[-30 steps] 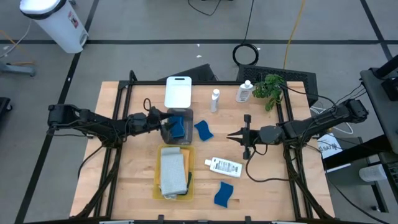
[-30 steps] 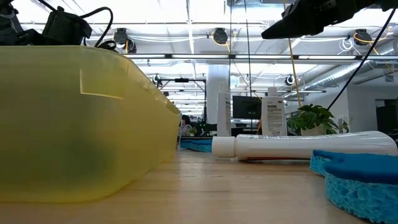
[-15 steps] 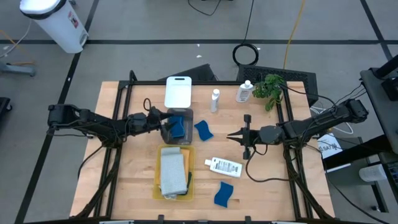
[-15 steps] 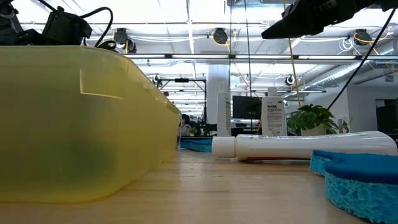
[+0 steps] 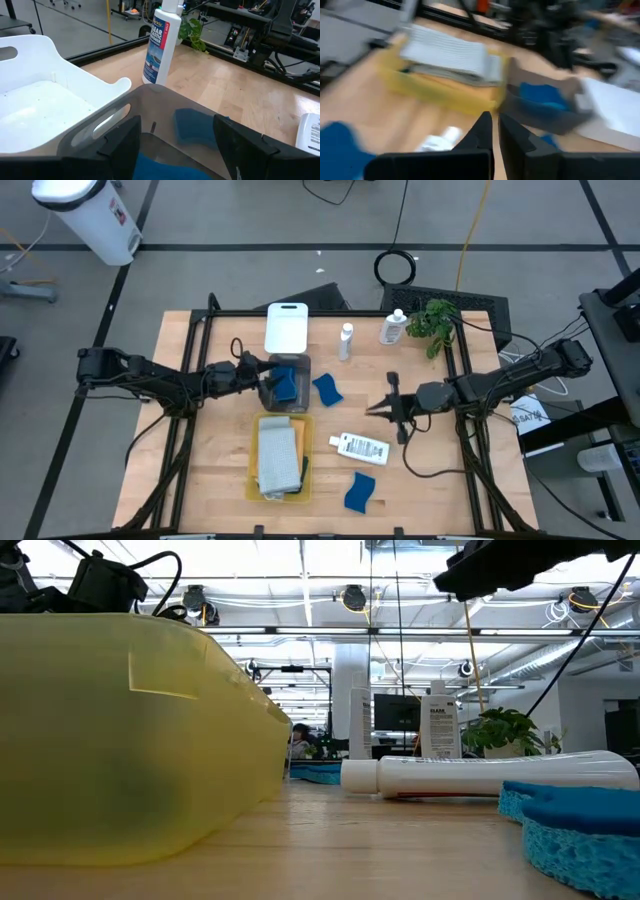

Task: Pick & Place Kitchen Items
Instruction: Adjust the blue sponge on the table

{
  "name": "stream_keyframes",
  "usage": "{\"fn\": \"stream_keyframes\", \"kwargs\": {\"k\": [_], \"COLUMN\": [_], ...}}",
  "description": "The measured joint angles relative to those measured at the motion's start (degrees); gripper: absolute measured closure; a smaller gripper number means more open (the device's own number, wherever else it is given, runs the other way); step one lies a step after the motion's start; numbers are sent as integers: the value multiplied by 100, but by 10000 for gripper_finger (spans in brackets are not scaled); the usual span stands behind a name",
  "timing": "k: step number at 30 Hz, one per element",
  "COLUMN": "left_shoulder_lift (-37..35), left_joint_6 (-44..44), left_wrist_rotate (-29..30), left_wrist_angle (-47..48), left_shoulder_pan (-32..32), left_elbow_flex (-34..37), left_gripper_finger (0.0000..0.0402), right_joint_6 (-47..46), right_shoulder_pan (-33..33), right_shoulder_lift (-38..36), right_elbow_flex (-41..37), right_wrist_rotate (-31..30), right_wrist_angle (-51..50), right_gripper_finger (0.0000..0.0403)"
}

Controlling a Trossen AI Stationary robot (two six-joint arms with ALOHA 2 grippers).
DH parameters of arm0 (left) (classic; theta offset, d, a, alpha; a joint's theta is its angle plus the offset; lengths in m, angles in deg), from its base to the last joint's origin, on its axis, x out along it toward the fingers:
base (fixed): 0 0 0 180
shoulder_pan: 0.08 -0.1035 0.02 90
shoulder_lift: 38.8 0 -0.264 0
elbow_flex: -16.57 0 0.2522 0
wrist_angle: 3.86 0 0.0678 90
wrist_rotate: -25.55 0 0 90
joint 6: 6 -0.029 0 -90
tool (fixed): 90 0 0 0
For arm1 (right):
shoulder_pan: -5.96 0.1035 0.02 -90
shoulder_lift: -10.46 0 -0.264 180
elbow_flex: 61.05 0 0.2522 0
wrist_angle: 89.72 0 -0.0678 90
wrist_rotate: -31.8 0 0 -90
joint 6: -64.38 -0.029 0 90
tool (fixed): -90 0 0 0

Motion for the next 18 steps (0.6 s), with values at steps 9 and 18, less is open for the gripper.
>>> {"fn": "stream_keyframes", "kwargs": {"k": [9, 18], "left_shoulder_lift": [0, -2], "left_joint_6": [165, 402], "left_wrist_rotate": [272, 494], "left_wrist_angle": [-15, -20], "left_shoulder_pan": [2, 2], "left_elbow_flex": [0, 0], "left_gripper_finger": [149, 149], "right_joint_6": [-200, 34], "right_shoulder_pan": [686, 1177], "right_shoulder_lift": [1350, 3669], "right_elbow_flex": [262, 1878], "right_wrist_rotate": [1452, 2431], "right_wrist_angle": [-77, -1067], "right_gripper_finger": [402, 403]}}
